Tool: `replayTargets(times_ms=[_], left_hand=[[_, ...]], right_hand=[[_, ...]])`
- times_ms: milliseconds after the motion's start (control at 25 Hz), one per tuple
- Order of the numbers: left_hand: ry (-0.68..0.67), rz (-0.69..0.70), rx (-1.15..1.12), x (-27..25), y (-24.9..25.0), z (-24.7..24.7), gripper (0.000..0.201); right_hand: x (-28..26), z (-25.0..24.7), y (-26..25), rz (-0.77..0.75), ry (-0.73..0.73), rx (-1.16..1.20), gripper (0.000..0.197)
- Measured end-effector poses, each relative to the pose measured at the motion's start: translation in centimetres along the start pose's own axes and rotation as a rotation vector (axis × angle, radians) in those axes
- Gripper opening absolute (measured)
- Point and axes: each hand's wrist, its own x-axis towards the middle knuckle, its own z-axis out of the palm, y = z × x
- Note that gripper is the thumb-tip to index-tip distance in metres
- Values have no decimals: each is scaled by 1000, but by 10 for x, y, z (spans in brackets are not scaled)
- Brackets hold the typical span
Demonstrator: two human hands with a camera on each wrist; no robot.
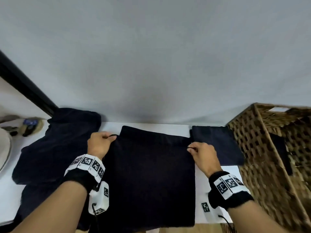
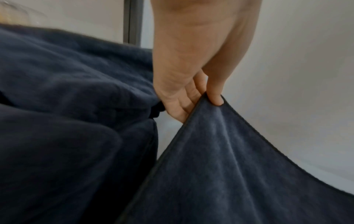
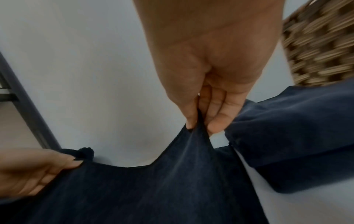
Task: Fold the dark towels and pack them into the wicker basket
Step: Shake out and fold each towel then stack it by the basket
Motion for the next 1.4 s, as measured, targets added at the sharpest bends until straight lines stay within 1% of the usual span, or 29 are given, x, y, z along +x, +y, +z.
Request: replayTargets(times_ms=[120, 200, 280, 400, 520, 600, 680, 720, 840, 920, 1000, 1080, 1160, 1240, 1280, 1360, 1400], left_hand=[[-52, 56, -93, 36, 3, 28, 5], [-134, 39, -116, 58, 0, 48, 4], [-154, 64, -40, 75, -4, 64, 7], [-137, 119, 69, 86, -3, 77, 7], [-160, 95, 34, 93, -2, 76, 7], [-149, 80, -44, 93, 0, 70, 7], [-127, 118, -137, 89, 4, 60, 15], [-113, 140, -146, 83, 7, 52, 19], [-108, 200, -101, 69, 14, 30, 21], [-89, 232, -60, 59, 16, 20, 23], [-89, 259, -30, 52, 15, 15, 23], [-88, 267, -20, 50, 13, 13, 18], [-74, 248, -35, 52, 11, 13, 10], [-70, 238, -68, 51, 10, 13, 8], [-74, 234, -86, 50, 12, 12, 8], [-71, 237, -127, 47, 14, 5, 12], [-64, 241, -148, 46, 15, -2, 14]], right_hand=[[39, 13, -7, 1, 23, -84, 15], [65, 25, -5, 33, -25, -138, 15], [84, 36, -3, 59, -87, -163, 13], [103, 46, 0, 91, -124, -185, 11], [110, 50, 1, 94, -140, -228, 13], [112, 49, -1, 93, -178, -257, 17], [110, 44, 0, 102, -232, -252, 19], [109, 42, -1, 101, -260, -248, 20], [105, 40, -2, 92, -312, -252, 23], [102, 43, -2, 62, -297, -289, 24], [101, 47, -1, 13, -245, -318, 17], [101, 50, 0, -14, -208, -303, 11], [102, 53, 0, -8, -222, -268, 7], [103, 53, -1, 22, -234, -198, 12], [104, 51, -2, 29, -211, -153, 17], [102, 40, -6, 9, -126, -93, 23], [99, 30, -10, -20, -79, -62, 22]])
